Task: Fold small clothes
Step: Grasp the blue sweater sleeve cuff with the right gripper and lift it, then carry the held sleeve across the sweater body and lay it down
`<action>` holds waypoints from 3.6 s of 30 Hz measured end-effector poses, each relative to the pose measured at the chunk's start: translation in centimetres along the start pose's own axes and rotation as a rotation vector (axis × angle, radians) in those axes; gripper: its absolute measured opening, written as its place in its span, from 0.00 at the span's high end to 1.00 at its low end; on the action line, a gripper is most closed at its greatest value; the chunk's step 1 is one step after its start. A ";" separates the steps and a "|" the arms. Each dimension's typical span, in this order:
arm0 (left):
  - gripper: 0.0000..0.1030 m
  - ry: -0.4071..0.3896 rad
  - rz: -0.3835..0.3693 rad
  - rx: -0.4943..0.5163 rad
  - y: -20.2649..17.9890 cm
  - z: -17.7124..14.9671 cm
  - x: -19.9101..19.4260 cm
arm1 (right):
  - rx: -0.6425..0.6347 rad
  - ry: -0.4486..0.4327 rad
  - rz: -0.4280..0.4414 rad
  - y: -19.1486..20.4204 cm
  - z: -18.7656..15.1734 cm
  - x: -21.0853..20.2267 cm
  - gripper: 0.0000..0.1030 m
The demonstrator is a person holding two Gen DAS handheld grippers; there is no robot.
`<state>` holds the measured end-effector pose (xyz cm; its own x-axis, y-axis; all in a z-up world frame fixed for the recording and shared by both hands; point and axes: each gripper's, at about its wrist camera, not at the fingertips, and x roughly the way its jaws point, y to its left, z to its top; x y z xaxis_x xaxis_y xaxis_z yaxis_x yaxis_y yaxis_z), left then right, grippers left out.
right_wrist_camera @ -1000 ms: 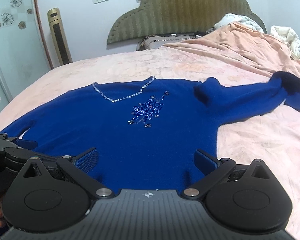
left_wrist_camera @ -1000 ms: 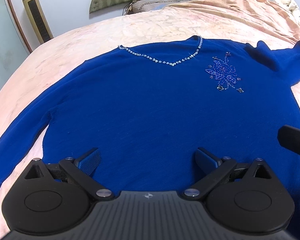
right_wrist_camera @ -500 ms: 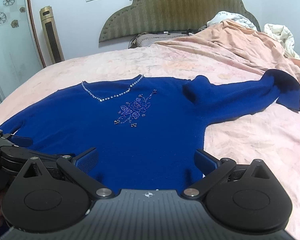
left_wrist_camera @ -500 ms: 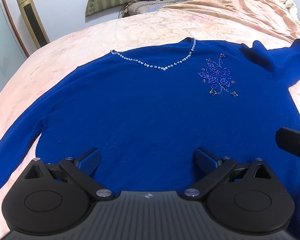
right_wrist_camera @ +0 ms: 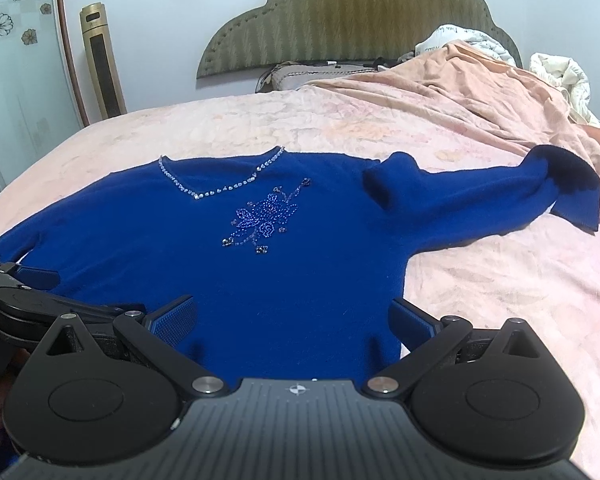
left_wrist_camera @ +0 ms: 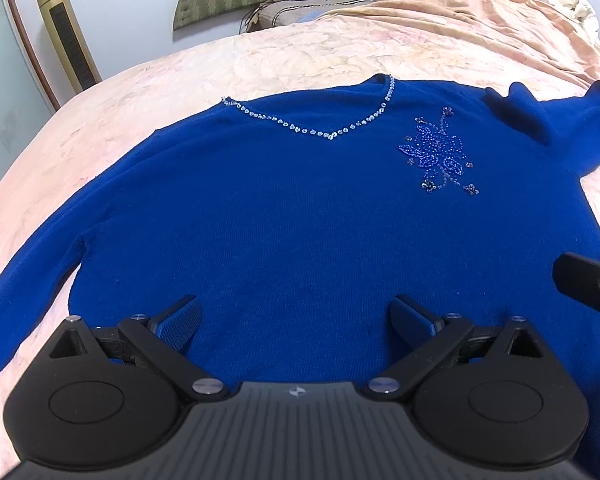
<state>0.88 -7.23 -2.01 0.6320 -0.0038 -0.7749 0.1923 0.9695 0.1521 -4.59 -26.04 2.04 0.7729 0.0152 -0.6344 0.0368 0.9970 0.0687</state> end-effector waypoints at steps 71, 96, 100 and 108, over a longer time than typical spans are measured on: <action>0.01 -0.068 -0.029 0.105 -0.1 0.1 0.5 | 1.098 -0.281 -0.286 -37.8 3.0 0.9 0.54; 0.01 -0.094 0.022 0.031 4.5 0.6 -0.7 | 0.375 -0.435 -0.528 -25.5 12.8 -2.8 0.90; 0.01 -0.099 0.055 0.017 6.1 0.5 -1.0 | 0.201 -0.425 -0.418 -16.6 12.6 0.0 0.90; 0.01 -0.086 0.112 -0.024 9.6 -0.3 -1.0 | -0.093 -0.291 -0.120 1.7 12.4 7.0 0.91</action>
<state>1.85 2.11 0.08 0.7106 0.0845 -0.6985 0.0994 0.9707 0.2186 8.71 -25.17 7.30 0.9157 -0.1124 -0.3858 0.0915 0.9932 -0.0723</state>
